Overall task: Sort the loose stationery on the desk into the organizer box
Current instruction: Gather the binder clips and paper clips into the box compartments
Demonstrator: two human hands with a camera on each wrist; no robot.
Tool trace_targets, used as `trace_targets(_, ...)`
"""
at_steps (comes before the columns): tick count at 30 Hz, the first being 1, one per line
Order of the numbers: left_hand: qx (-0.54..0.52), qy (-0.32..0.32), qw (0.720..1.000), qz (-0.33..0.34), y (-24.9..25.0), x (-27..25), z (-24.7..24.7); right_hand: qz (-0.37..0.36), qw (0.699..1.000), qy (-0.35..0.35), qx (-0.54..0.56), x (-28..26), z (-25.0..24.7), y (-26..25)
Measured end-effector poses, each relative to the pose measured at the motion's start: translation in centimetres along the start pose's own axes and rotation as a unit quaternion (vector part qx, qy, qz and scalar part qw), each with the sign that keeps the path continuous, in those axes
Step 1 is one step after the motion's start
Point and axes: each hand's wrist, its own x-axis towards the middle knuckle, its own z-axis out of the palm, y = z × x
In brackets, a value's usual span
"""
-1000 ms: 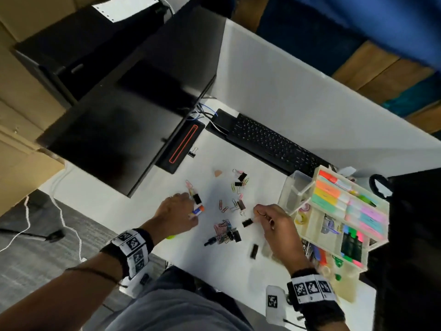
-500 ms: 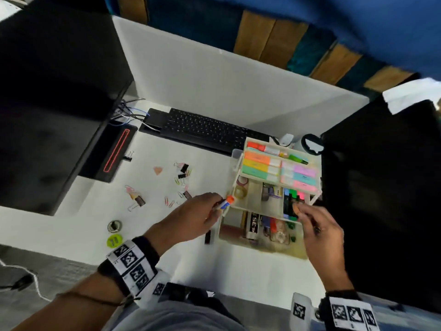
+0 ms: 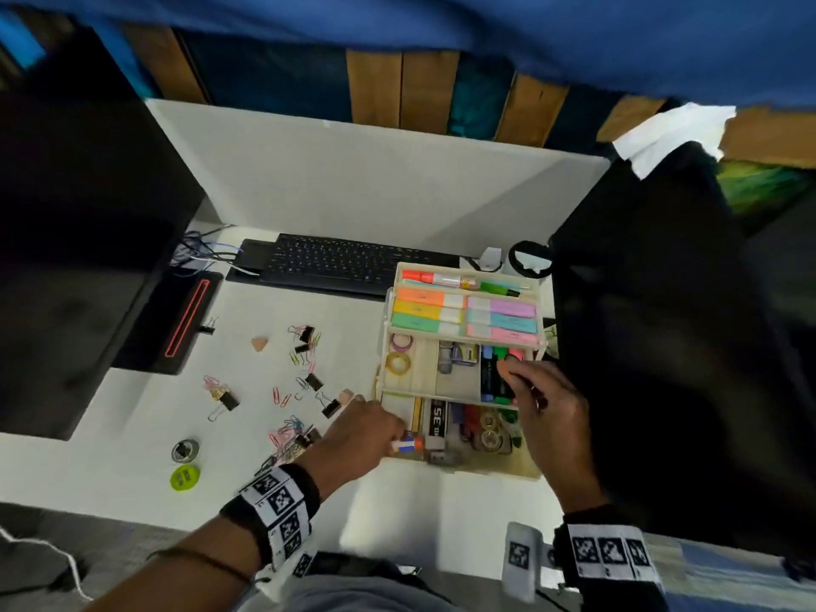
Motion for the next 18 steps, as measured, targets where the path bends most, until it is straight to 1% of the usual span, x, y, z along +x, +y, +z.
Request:
trace_targets(3,0.08,-0.045,0.996,-0.013,1.2,0.3,-0.7,-0.023,0.999,-0.01,-0.023,2.7,0.1,-0.6)
trace_targets(6,0.081,-0.057,0.995,-0.022,1.8,0.3,-1.2,-0.036,0.999,-0.016,-0.038,4.3,-0.1,-0.7)
trace_targets(10,0.064,-0.059,0.996,-0.019,1.7,-0.1,-1.2,-0.044,0.998,-0.038,-0.017,3.9,0.3,-0.1)
trace_targets(14,-0.005,-0.031,0.999,-0.006,0.7,-0.4,-0.2,-0.05,0.995,-0.09,-0.019,2.5,1.7,0.9)
trace_targets(18,-0.072,0.034,0.997,0.007,-0.2,-0.7,0.9,-0.051,0.989,-0.134,-0.038,1.9,3.3,2.3)
